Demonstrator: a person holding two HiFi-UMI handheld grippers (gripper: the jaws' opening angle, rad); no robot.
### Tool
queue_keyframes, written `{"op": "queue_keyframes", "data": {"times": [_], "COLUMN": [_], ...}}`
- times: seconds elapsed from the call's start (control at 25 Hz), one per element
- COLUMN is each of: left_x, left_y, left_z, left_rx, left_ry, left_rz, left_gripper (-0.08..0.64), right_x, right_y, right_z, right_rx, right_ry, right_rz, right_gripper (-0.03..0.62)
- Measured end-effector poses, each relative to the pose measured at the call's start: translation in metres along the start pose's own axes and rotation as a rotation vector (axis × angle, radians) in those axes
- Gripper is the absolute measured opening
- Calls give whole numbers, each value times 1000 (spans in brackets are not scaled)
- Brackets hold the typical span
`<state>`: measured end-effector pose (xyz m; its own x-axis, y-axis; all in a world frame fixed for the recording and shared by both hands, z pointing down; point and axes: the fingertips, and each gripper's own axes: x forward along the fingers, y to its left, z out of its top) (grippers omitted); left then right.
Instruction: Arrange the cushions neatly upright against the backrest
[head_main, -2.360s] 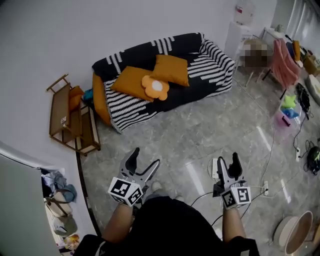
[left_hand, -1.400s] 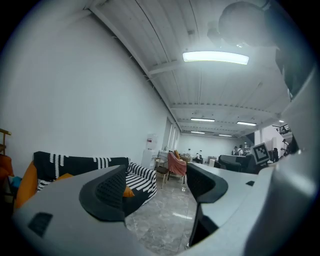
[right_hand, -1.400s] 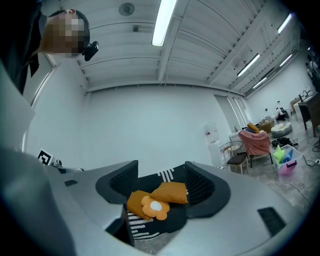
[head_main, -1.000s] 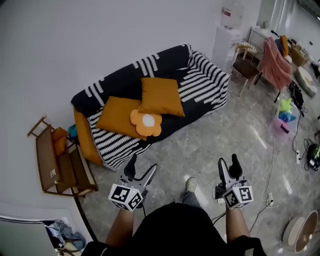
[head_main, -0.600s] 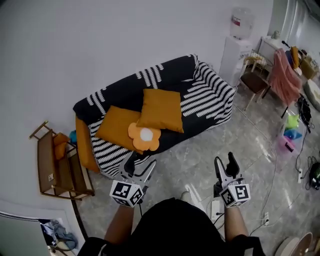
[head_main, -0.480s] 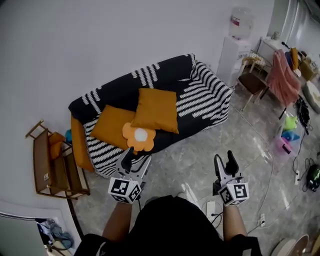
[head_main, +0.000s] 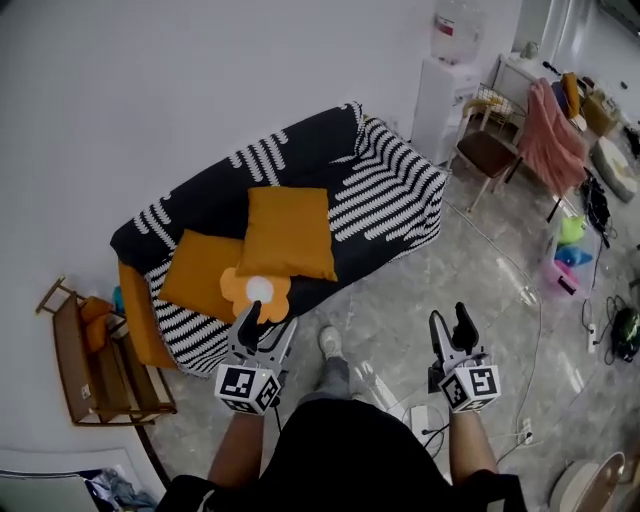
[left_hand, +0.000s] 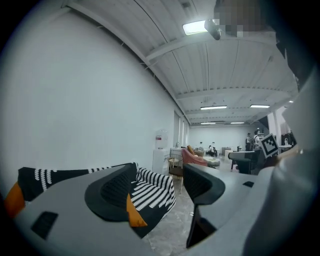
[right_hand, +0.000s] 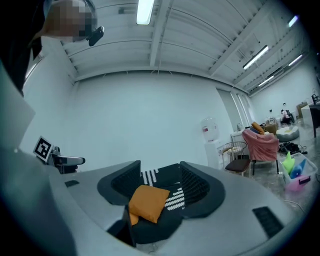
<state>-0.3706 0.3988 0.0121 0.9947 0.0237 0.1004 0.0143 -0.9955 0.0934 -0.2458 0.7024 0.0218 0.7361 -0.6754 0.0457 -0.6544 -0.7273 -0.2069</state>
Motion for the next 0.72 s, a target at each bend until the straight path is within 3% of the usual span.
{"op": "queue_keyframes", "data": {"times": [0.36, 0.72], "left_x": [125, 201], "left_y": [55, 137], "left_z": [9, 26], "left_rx": [-7, 6], "left_ry": [-2, 6], "left_rz": [-57, -18], "left_gripper": [330, 330], "right_x": [111, 255], "right_y": [-41, -30], "right_z": [11, 18], "right_rx": [25, 43], "right_ry": [-18, 8], "right_rz": [-55, 25], "right_gripper": [245, 242]}}
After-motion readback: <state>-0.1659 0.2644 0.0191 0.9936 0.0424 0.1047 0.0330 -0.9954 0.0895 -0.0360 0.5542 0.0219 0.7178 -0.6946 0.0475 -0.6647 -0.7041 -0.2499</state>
